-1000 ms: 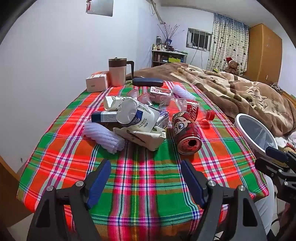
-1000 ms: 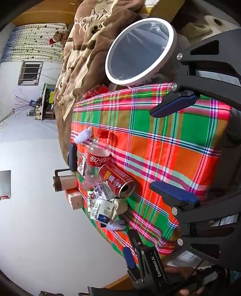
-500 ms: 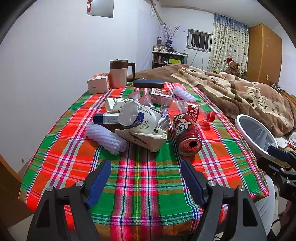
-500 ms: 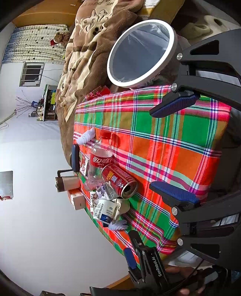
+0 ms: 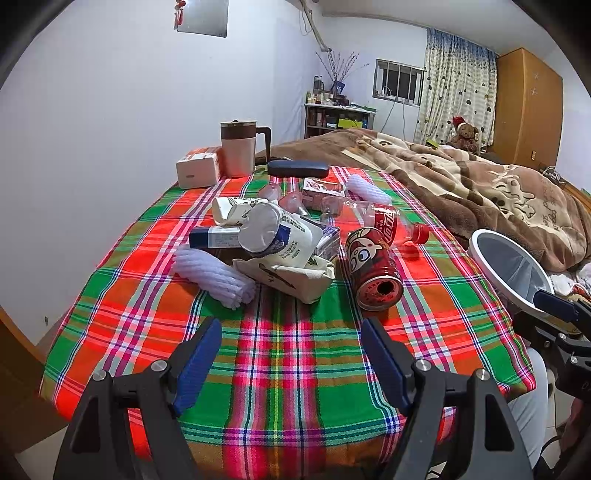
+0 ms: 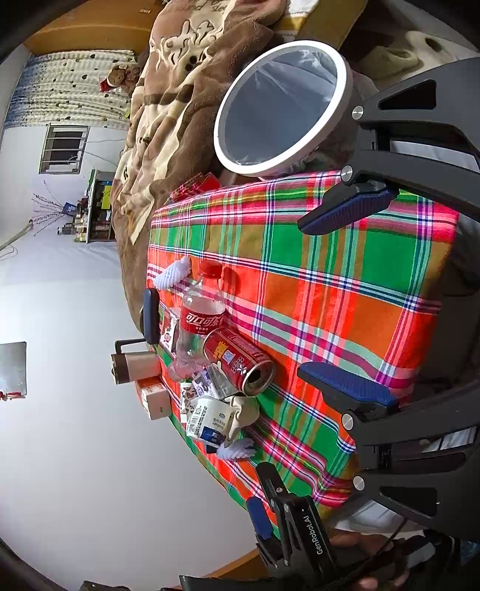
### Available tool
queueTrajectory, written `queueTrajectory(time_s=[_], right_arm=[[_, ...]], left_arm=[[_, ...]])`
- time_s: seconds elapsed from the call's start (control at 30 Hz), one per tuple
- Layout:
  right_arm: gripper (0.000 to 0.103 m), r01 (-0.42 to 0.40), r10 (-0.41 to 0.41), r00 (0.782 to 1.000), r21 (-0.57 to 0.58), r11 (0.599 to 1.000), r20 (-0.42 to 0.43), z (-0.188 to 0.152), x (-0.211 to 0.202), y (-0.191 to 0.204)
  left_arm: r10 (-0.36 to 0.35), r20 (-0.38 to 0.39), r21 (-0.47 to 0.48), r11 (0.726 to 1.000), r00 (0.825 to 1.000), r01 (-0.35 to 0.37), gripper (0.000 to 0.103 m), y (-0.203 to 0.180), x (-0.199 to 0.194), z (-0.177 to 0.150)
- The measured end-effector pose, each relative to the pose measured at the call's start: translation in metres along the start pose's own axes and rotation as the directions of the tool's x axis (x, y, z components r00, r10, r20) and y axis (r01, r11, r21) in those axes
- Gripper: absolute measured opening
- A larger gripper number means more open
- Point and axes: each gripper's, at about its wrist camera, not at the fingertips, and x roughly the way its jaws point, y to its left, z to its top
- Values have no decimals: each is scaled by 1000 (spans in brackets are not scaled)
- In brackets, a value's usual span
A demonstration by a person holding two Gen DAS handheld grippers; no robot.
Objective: Collect trash
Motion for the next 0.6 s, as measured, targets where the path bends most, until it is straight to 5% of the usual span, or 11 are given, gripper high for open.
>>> queueTrajectory(time_s=[0.6], right_arm=[[73, 2, -2, 1000, -3, 1000, 2, 0, -1, 0]], left_arm=[[0, 2, 0, 1000, 1000, 0, 77, 0, -1, 0]])
